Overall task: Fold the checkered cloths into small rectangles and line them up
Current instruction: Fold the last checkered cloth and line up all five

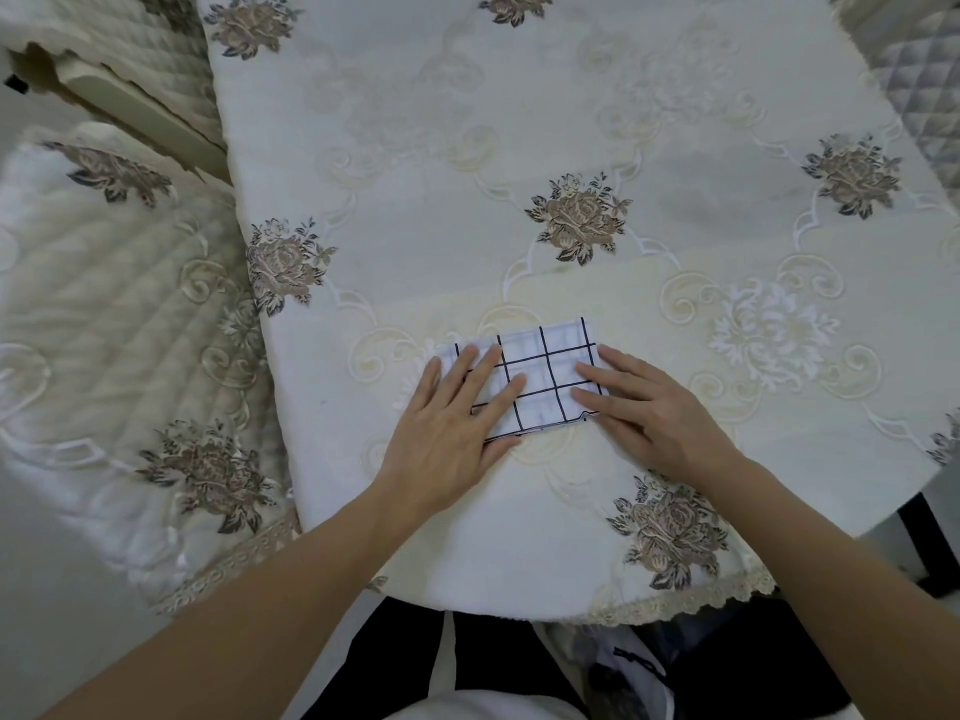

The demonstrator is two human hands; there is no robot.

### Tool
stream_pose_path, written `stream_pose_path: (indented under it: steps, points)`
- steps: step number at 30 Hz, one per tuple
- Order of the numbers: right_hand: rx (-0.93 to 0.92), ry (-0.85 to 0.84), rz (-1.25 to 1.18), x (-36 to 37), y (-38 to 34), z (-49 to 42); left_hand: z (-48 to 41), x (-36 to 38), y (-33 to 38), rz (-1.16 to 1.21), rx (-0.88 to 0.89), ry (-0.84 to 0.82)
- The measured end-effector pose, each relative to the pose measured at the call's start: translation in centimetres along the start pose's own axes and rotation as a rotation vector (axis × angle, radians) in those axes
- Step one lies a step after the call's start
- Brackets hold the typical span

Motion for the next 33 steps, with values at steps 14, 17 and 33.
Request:
stream_pose_path:
  steps: [14,17,33]
  points:
    - [0.036,-0.041,0.031,0.1,0.1,0.2,-3.9,0.3,2.3,0.064,-0.117,0.003]
    - [0.072,0.075,0.176,-1.1,-1.2,-1.4,-4.0,0.4,2.2,0.07,-0.127,0.009]
    - [0.446,-0.151,0.081,5.6,-1.7,-7.3,-3.8,0.3,2.1,0.119,-0.161,-0.019]
Point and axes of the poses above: each hand's wrist, its own z-axis away from the middle knuckle, its own x-axis out of the palm, y = z × x, the point moved 7 cm from there along -z, towards the middle knuckle, and after that the axes turned 14 degrees about -x, right-handed, at the moved point
